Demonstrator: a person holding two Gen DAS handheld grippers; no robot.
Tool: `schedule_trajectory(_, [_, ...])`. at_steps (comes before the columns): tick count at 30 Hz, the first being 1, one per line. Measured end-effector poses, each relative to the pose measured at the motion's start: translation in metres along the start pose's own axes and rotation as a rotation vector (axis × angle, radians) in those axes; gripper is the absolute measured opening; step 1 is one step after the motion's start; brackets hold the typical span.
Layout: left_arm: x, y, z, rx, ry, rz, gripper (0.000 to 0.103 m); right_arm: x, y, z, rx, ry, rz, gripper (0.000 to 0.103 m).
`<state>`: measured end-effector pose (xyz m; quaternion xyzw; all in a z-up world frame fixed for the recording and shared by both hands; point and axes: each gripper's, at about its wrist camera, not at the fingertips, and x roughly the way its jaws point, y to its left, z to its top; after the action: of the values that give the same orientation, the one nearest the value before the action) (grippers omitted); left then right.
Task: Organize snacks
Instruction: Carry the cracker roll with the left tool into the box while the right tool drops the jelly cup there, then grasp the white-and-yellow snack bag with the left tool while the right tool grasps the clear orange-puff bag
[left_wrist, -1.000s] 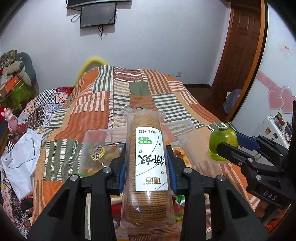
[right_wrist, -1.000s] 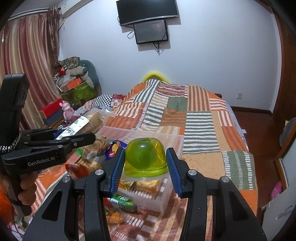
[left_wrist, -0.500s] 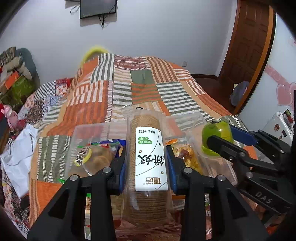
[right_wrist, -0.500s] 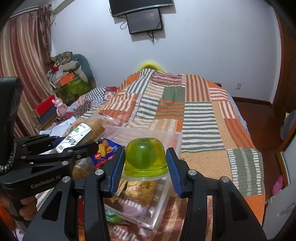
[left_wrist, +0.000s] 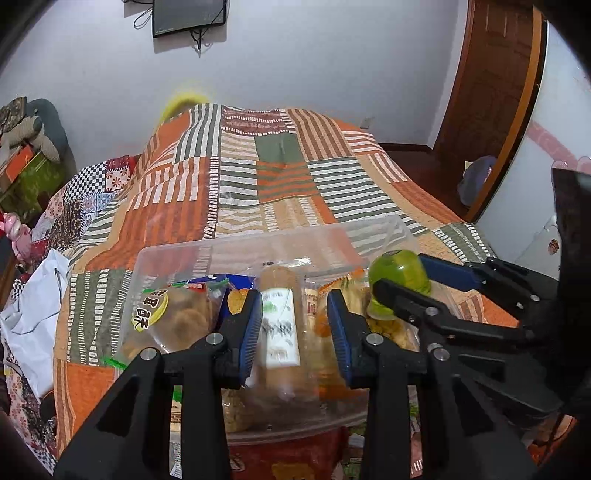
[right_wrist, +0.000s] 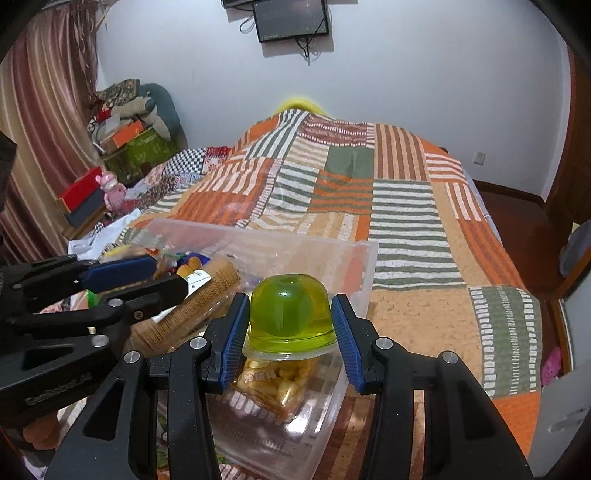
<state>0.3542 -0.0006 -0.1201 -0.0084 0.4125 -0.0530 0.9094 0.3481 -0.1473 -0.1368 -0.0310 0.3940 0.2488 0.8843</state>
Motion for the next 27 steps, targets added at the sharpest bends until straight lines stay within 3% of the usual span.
schedule_trajectory(9, [-0.01, 0.006, -0.008, -0.016, 0.005, -0.012, 0.036, -0.019, 0.006, 0.005, -0.016, -0.027, 0.019, 0.043])
schedule_trajectory(21, [-0.062, 0.019, -0.036, -0.014, -0.032, -0.014, 0.037, -0.058, 0.016, 0.002, -0.015, -0.103, 0.035, 0.043])
schedule_trajectory(27, [-0.088, 0.029, -0.055, -0.022, -0.054, -0.013, 0.043, -0.075, 0.022, -0.013, -0.011, -0.118, 0.053, 0.043])
